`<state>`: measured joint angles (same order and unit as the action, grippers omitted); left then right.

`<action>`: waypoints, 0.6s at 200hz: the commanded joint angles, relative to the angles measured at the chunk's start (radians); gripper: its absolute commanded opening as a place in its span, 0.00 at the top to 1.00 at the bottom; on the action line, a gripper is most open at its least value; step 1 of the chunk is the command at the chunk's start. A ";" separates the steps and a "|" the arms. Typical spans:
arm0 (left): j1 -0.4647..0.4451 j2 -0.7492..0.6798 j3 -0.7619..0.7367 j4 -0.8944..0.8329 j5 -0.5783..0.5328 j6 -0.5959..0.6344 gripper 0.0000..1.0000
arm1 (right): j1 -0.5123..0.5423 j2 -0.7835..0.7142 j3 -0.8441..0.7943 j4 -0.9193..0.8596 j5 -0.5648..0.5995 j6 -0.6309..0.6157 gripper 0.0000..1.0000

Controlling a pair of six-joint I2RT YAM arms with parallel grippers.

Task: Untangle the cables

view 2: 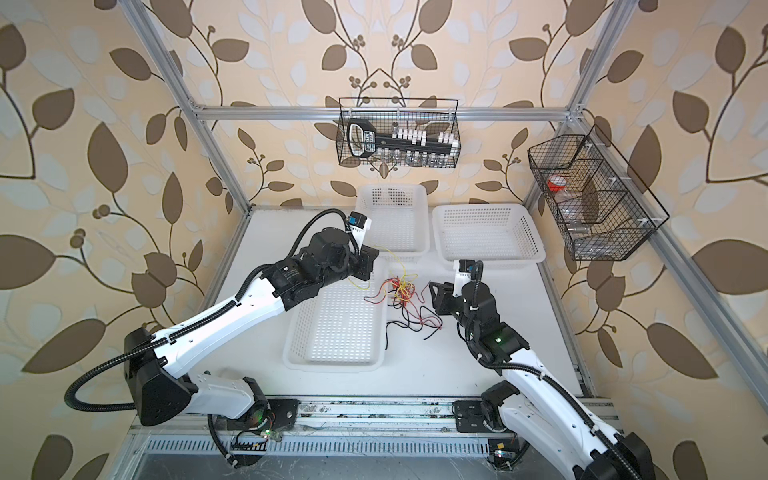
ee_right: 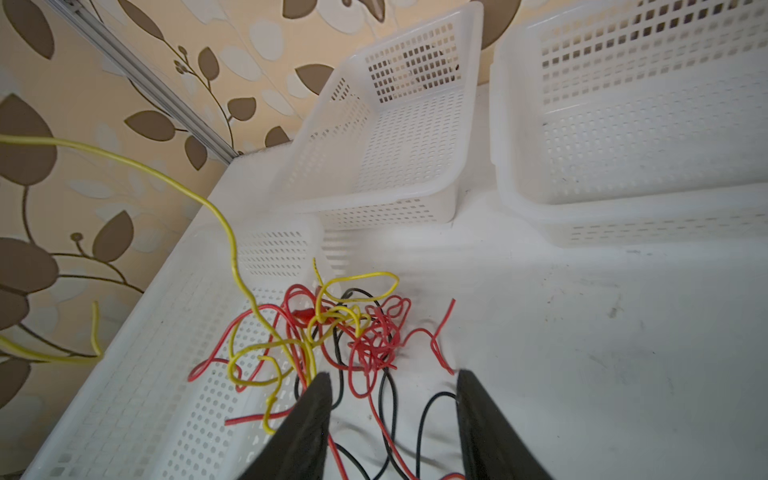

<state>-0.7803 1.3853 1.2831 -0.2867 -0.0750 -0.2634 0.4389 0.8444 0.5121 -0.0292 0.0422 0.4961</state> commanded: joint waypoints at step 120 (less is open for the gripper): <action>-0.028 0.008 0.071 0.050 -0.007 -0.009 1.00 | 0.180 0.342 0.083 0.063 0.054 0.092 0.70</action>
<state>-0.7998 1.4021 1.3064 -0.2737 -0.0570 -0.2661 0.6136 1.1648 0.5652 0.0593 0.0280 0.5587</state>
